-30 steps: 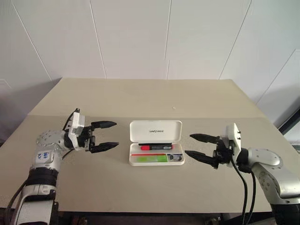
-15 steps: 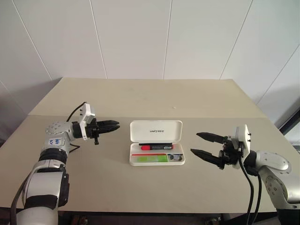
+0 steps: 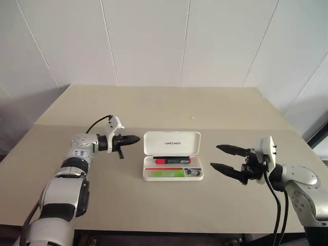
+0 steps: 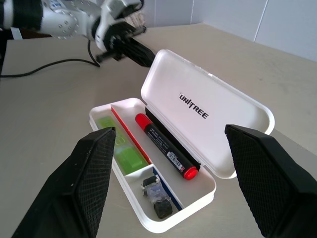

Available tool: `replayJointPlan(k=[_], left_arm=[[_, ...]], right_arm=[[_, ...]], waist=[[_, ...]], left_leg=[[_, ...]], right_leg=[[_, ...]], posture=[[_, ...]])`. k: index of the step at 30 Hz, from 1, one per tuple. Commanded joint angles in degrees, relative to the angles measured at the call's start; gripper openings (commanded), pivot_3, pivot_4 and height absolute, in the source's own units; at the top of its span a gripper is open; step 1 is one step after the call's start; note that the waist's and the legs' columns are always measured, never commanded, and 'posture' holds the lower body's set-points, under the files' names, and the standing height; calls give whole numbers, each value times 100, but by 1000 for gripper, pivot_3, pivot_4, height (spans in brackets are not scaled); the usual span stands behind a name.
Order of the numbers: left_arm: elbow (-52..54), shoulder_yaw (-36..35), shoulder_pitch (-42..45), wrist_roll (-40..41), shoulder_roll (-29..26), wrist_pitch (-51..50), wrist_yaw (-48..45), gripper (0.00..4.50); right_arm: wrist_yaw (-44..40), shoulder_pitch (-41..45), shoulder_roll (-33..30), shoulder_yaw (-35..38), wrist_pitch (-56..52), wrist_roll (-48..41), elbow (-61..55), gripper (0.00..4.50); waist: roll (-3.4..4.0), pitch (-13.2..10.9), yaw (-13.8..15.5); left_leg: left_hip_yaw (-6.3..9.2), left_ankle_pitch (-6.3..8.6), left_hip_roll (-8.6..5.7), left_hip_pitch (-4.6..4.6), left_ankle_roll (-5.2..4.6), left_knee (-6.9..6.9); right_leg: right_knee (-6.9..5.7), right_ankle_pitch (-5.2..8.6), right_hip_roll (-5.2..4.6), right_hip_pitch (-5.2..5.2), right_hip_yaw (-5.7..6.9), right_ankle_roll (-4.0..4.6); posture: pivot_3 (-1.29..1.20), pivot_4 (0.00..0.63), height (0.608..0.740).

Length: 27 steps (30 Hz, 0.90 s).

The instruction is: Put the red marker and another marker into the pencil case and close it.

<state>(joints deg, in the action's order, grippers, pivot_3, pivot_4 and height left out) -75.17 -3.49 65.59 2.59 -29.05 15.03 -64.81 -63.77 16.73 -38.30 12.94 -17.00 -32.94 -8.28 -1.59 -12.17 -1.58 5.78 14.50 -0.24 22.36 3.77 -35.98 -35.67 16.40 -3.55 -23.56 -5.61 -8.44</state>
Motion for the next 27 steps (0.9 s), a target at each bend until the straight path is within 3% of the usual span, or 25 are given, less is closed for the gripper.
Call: replayJointPlan(k=[1, 7, 13, 20, 27], left_arm=[[-4, -141, 304, 12, 113, -26, 44, 53], [-48, -244, 521, 51, 350, -187, -224, 53], [5, -315, 610, 88, 498, -311, -1056, 53], [177, -30, 603, -63, 464, -332, -2570, 53], [286, 647, 532, -413, 469, 255, -2768, 53]], right_arm=[[-366, 172, -144, 200, 273, -175, 313, 4500], [-1374, 789, -547, 164, 755, -55, 1611, 4500], [-2036, 1754, -838, -17, 1286, 297, 2998, 4500], [-2454, 1975, -885, -101, 1382, 325, 3292, 4500], [-2476, 2031, -786, -166, 1429, 375, 3328, 4500]], waist=[[0, 0, -4], [-1, -2, -20], [1, -3, -21], [2, -4, -21], [2, -4, -19]], left_leg=[[0, 0, 0, 0, 0, -1], [-1, 0, 0, -2, 0, -2], [-3, 0, -2, -2, 0, 1], [-4, 0, -1, 3, 0, 3], [-4, 0, -1, 3, 0, -8]], right_leg=[[-1, 0, 0, 0, 0, -1], [-4, 0, 2, 0, -1, -1], [-2, -1, 1, 0, -1, -3], [4, 0, 1, -3, -2, -4], [-4, 0, 0, -2, -2, -4]], posture=[[0, 150, 740], [0, 150, 740], [0, 150, 740], [0, 150, 740], [0, 150, 740]])
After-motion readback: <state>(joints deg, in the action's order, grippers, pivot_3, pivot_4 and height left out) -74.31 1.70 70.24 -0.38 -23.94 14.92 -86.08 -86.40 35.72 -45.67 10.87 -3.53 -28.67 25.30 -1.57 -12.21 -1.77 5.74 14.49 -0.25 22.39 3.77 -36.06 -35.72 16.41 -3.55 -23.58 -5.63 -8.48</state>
